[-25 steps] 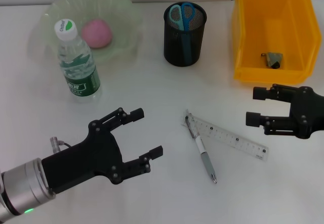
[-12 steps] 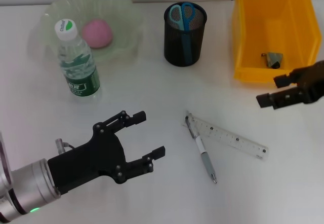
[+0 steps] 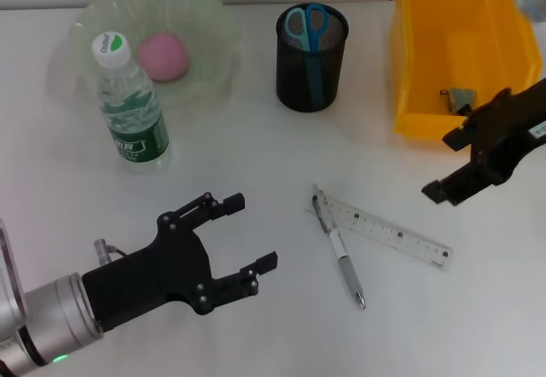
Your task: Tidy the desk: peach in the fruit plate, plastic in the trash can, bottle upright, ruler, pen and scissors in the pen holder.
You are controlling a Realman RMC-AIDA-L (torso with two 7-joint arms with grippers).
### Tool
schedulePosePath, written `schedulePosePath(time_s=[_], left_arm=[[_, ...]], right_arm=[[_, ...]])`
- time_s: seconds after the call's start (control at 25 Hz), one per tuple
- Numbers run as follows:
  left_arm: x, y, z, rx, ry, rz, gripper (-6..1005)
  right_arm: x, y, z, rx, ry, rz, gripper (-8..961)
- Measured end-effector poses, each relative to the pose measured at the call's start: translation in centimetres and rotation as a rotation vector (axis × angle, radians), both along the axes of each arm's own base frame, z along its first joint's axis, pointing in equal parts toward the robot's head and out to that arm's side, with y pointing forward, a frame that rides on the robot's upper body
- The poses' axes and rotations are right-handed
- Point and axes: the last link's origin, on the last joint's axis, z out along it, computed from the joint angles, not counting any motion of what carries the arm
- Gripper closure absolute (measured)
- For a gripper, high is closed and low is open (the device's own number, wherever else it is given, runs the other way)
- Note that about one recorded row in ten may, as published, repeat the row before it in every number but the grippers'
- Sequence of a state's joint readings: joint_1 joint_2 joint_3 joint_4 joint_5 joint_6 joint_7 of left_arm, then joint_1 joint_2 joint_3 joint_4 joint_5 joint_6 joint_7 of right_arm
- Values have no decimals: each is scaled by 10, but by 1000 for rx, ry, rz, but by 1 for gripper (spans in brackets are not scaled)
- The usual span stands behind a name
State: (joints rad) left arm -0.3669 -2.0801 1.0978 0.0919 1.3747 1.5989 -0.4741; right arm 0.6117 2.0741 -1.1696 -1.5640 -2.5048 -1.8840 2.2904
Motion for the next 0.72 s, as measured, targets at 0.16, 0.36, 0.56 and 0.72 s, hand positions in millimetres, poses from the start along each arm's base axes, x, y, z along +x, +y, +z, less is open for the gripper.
schedulePosePath(time_s=[0.16,0.36,0.56,0.72], left_arm=[[1,2,-2,-25,11,-1,198],[1,4,-2,-25,20,0,198],[3,10,-6,-57,28,18,198],[3,10,-7,-65,27,25,198]], right_arm=[[4,2,-13,-73,-13,65,127],[17,7,-31,-121,15,118,127],[22,15,-50,-146,59,162,127],[24,17,-60,-157,56,157,127]])
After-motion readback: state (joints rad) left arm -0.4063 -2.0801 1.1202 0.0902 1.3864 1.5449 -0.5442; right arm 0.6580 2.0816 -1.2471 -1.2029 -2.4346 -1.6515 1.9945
